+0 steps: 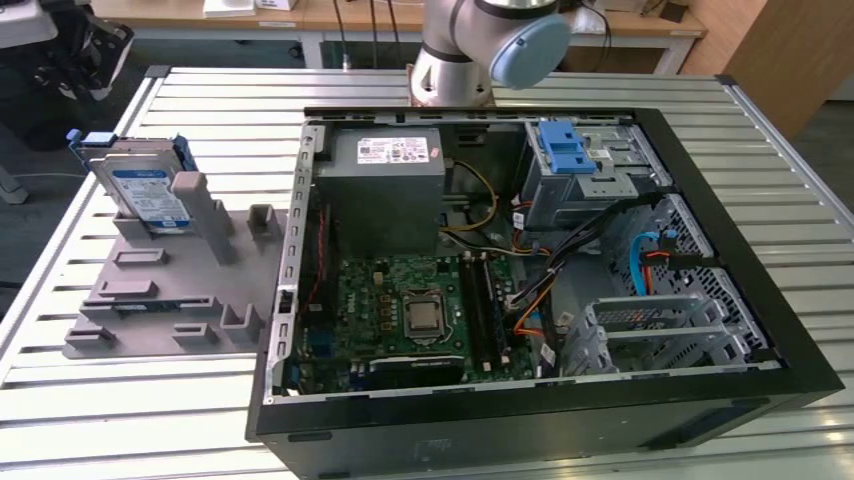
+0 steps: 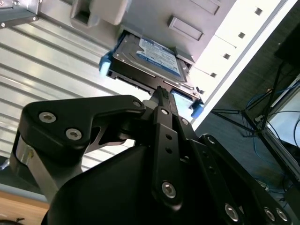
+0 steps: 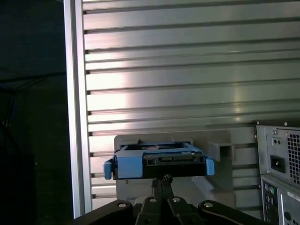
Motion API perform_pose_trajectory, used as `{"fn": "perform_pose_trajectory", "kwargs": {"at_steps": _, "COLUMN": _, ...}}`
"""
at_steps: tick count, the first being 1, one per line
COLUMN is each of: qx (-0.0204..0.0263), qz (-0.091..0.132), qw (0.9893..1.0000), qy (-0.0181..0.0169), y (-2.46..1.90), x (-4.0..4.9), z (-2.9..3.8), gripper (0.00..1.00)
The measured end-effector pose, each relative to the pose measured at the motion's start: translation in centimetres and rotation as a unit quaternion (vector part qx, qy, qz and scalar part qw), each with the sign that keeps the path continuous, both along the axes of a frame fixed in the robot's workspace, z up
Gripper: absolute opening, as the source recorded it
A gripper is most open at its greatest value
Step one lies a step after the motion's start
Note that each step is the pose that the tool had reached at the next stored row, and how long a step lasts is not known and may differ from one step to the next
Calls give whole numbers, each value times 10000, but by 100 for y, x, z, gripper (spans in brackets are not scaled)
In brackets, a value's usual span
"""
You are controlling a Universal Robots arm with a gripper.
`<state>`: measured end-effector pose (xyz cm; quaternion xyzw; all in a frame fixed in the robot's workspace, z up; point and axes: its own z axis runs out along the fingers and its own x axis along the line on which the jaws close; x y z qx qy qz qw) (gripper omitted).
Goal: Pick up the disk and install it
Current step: 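Reach for the disk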
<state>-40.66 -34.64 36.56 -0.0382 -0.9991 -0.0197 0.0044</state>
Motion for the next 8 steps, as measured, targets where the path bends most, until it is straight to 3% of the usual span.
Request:
{"fn": "perform_pose_trajectory", "kwargs": {"at_steps": 5, "qx": 0, "qz": -1, "qw": 10000, "qy": 25, "y": 31, "x": -121, "z": -16, "gripper": 11}}
{"fn": "perform_pose_trajectory", "kwargs": {"at_steps": 8, "qx": 0, "qz": 0, "qw": 10000, "qy": 27, "y": 32, "x": -143, "z": -19, "gripper": 11}}
